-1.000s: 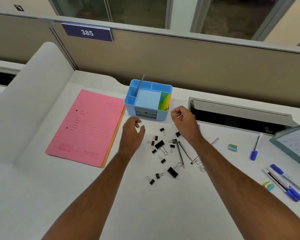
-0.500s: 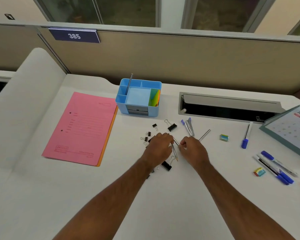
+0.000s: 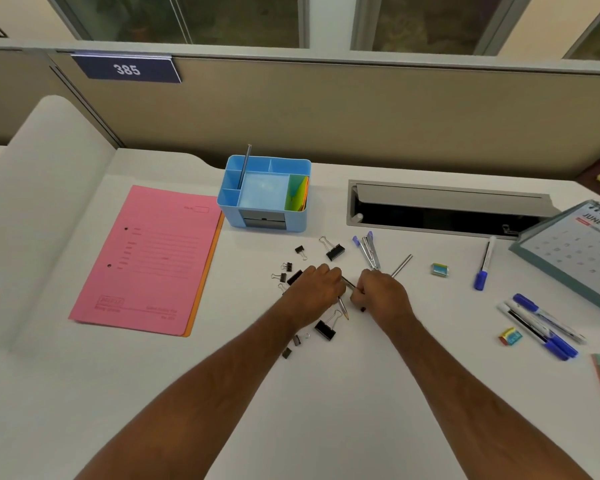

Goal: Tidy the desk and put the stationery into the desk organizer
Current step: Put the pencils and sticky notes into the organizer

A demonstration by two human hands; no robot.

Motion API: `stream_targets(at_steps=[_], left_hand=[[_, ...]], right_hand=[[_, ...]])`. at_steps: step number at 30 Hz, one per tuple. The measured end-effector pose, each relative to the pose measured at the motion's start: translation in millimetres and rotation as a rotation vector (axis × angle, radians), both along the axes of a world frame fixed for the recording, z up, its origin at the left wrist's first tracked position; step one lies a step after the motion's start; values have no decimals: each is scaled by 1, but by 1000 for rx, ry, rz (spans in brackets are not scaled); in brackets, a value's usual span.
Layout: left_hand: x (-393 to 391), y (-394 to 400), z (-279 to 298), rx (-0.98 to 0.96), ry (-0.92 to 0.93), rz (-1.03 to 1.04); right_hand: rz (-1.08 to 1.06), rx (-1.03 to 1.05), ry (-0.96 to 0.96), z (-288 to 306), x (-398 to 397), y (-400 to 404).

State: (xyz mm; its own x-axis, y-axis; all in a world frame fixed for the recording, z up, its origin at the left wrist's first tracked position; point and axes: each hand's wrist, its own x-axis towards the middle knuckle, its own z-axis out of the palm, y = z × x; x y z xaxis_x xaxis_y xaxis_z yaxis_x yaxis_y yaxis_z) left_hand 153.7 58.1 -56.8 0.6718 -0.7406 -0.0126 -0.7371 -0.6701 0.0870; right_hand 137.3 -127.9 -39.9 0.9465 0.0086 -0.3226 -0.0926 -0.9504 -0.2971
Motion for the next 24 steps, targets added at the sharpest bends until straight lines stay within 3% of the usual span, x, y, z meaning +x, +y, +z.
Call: stream_targets(at_steps=[5, 12, 18, 24], left_hand=[[10, 2, 5, 41, -1, -31], [30, 1, 18, 132, 20, -194], [43, -5, 24, 328, -76, -527], [52, -21, 30, 504, -28, -637]], right_hand=[[-62, 97, 15, 9, 4, -9], [-318, 422, -35, 11, -2, -22], [-371, 449, -39, 13, -4, -31], [-411, 451, -33, 6, -4, -41]])
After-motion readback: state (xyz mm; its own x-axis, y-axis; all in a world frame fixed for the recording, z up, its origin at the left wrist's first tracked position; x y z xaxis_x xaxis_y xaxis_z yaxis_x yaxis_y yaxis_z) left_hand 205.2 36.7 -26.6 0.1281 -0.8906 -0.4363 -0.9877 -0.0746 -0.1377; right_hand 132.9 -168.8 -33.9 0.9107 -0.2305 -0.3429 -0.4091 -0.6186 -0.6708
